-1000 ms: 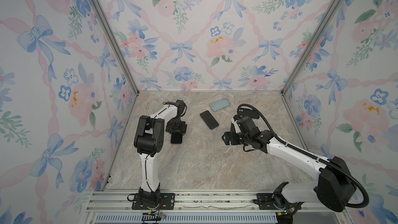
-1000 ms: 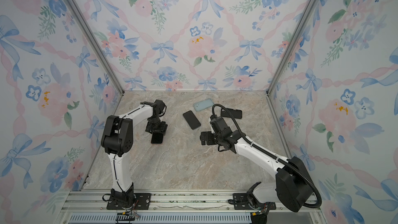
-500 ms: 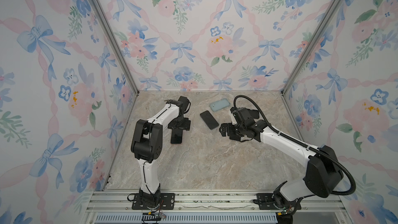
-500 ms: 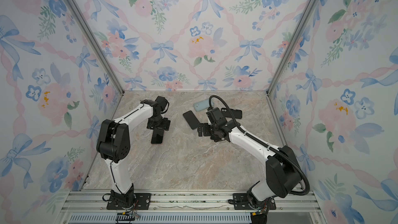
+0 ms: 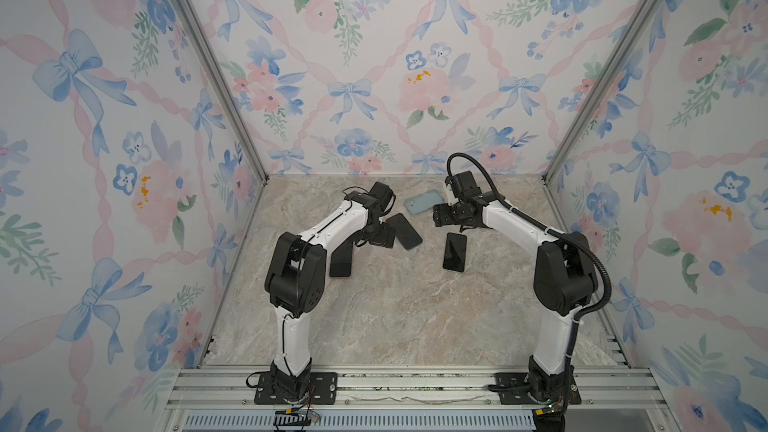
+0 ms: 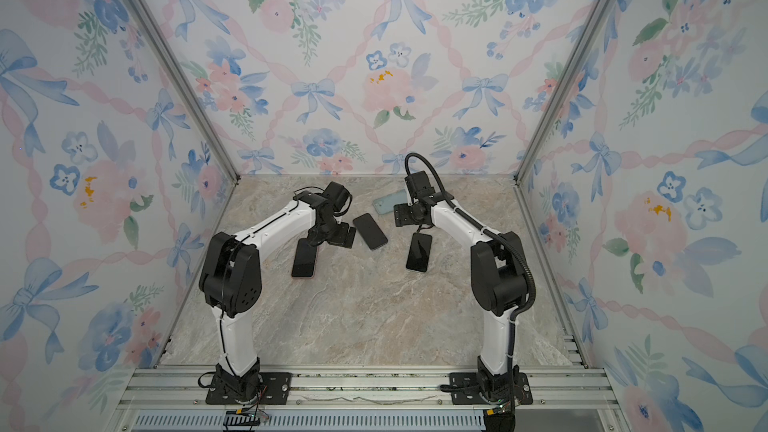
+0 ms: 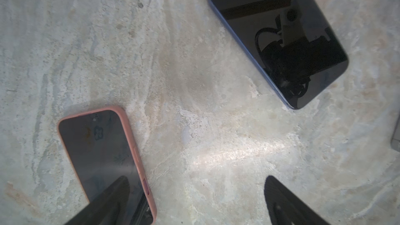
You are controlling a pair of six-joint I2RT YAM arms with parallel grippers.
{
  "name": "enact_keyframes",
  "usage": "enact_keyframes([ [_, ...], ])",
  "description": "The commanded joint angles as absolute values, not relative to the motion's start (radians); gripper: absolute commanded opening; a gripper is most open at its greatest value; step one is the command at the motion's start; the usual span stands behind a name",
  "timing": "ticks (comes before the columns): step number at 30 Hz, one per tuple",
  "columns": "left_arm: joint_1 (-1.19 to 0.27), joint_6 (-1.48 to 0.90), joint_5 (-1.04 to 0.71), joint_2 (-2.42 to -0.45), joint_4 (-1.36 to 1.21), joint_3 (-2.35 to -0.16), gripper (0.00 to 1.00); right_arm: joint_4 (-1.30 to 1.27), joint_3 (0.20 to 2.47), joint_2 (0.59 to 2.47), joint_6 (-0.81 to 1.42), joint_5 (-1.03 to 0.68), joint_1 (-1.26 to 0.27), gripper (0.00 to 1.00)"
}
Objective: Put the phone into the phone case
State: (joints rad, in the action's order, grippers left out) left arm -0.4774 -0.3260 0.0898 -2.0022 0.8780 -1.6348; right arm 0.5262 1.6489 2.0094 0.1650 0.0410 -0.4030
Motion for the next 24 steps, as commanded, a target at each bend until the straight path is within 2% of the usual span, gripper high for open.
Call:
enact_keyframes([
  [1,-0.482,-0.313,0.093,-2.047,0.867,-1.667,0.98,0.595,1.754,2.089,0.049,0.056,-0.383,0.84],
  [8,-0.48,-0.354,-0.035,-2.085,0.819,-1.706,0.97,0.668,2.01,2.293,0.02,0.049,-0.328,0.78],
  [17,-0.481,-0.362,-0.114,-2.173,0.822,-1.782,0.95,0.819,2.431,2.573,0.104,0.008,-0.275,0.65],
  [24,-0.473,-0.362,-0.122,-2.193,0.823,-1.807,0.96,0.746,2.483,2.648,0.188,-0.084,-0.238,0.54],
])
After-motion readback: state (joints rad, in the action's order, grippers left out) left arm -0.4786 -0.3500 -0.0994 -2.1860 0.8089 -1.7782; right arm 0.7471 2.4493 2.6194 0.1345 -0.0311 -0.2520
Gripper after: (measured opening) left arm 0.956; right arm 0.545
